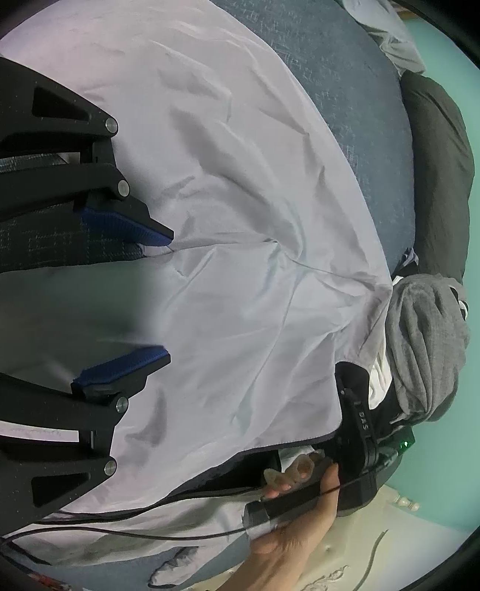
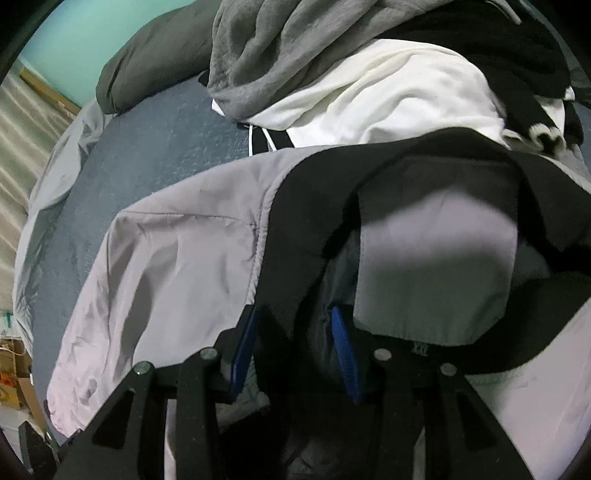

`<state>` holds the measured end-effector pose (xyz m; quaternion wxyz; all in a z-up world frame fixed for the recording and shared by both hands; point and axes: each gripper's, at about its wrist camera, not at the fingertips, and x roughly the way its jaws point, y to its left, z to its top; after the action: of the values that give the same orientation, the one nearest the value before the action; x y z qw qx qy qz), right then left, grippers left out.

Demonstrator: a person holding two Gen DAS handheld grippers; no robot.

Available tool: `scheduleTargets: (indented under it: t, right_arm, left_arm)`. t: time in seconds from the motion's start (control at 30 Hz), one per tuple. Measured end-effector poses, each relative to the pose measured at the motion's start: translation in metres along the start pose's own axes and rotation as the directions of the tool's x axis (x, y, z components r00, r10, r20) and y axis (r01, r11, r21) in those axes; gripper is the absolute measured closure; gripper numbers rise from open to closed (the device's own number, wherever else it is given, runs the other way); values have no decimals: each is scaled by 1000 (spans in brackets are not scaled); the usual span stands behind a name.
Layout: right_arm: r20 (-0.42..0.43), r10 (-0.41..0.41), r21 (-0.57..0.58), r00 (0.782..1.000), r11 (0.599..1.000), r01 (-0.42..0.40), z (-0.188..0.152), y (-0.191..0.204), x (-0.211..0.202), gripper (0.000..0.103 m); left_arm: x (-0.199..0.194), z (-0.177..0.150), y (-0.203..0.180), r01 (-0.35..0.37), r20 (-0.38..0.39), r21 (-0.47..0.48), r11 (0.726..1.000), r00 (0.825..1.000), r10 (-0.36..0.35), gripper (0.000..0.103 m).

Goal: Fold clothes

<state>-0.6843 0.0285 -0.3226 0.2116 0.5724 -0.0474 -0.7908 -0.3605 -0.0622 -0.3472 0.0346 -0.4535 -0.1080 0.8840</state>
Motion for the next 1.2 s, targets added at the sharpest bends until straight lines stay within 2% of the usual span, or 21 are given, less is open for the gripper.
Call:
scheduleTargets:
  t: [0.03, 0.07, 0.2, 0.37, 0.5, 0.83, 0.93, 1.03, 1.07, 1.1, 1.17, 1.2]
  right_arm:
    - [6, 5, -6, 1000, 1000, -4, -1, 1, -1, 72]
    - [12, 9, -13, 1000, 1000, -9, -1, 2, -2, 88]
    - [44, -9, -74, 999, 997, 12, -6, 12, -7, 100]
    - [133, -47, -97, 990, 993, 61, -6, 14, -26, 100]
    - [223, -116, -76, 968, 988, 136, 3, 5, -48, 101]
    - [227, -178, -90, 958, 975, 202, 17, -7, -41, 101]
    - [271, -139, -77, 953, 983, 165, 17, -11, -51, 100]
    - [264, -96, -36, 960, 993, 109, 11, -23, -65, 96]
    - [265, -90, -19, 960, 995, 98, 7, -28, -70, 89]
    - [260, -73, 6, 963, 997, 74, 1, -37, -77, 76]
    - [249, -22, 58, 968, 998, 8, -12, -49, -86, 61]
    - [243, 23, 81, 970, 996, -44, -20, -56, -90, 60]
  left_arm:
    - [0, -1, 0, 0, 1, 2, 1000, 1000, 0, 41]
    - [-1, -1, -1, -1, 2, 3, 1000, 1000, 1, 41]
    - [-2, -2, -2, -2, 2, 5, 1000, 1000, 2, 41]
    - [-3, -3, 1, 11, 2, -9, 1000, 1000, -11, 41]
    - [-3, -4, 2, 14, 3, -14, 1000, 1000, -14, 41]
    - [-2, -4, -3, 2, -4, 3, 1000, 1000, -2, 41]
    - [-2, -4, -3, 1, -7, 8, 1000, 1000, -1, 41]
    - [-4, -5, 0, 9, -9, 1, 1000, 1000, -9, 41]
    - [-4, -5, 0, 12, -9, 0, 1000, 1000, -12, 41]
    - [-5, -5, 0, 13, -9, 0, 1000, 1000, -13, 41]
    - [-6, -6, 1, 14, -10, -3, 1000, 1000, -14, 41]
    - [-6, -6, 0, 14, -10, -3, 1000, 1000, -14, 41]
